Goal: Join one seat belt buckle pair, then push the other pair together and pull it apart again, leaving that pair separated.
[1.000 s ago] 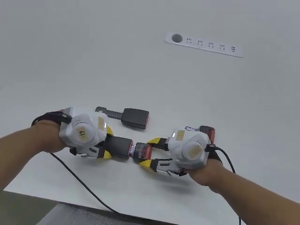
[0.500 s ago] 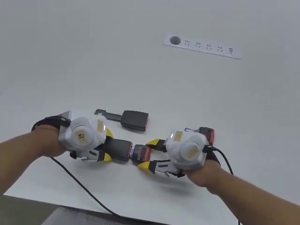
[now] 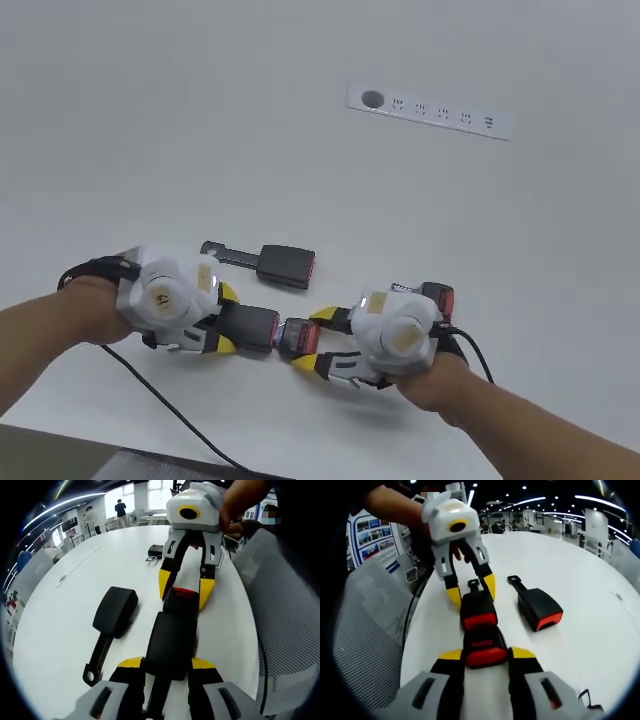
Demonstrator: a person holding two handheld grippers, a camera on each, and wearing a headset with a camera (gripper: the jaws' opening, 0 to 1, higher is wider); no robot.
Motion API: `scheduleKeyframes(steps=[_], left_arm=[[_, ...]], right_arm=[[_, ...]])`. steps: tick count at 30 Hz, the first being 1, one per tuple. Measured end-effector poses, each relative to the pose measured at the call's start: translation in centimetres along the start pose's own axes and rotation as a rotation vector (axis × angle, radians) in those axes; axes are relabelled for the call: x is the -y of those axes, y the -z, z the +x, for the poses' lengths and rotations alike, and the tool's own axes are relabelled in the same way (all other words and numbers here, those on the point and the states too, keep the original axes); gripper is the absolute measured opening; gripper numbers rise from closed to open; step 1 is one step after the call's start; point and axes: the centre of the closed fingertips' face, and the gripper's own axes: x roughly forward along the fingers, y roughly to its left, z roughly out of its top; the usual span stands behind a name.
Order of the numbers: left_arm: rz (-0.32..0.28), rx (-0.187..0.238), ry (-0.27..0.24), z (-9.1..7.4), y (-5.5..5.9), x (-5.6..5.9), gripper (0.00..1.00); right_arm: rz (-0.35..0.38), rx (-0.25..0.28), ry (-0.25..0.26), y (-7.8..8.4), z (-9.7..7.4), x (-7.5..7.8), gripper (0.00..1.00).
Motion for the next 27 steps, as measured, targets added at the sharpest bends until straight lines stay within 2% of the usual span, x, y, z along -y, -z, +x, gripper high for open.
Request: scheduleKeyframes(steps=[3,12,21,22,23,27], left_arm=[[-0.01,0.038,-0.008,-0.15,0.1,-0.05,0.33],[0.014,0.082,0.018,-0.37,-0.25,0.29,0.32],[0.039,0.096,0.05,-0.51,-0.43,0.31,0.31],[0.043,0.096,0.052,-0.51,-0.44,0.33,0.31],[0.051,0.097,0.053,-0.53,-0.43,0.39,0.31],[0.056,0.104,0.057,-0.59,-0.51,0.44,0.31]], right_arm=[[-0.001,0.012,0.002,0.11,-0.1,-0.01,0.33],[-0.003,0.065,-0.006,0.22,-0.33,0.1,0.33],[-0.034,0.073,-0.022,0.24,-0.23,0.14,0.32],[-0.087,0.063,-0.016,0.24,-0.24,0.17,0.32],[-0.093,0.057,-0.017,0.25,-0.23,0.05,0.32],[-0.065,0.069,-0.022,0.26,-0.22,0.24,0.32]])
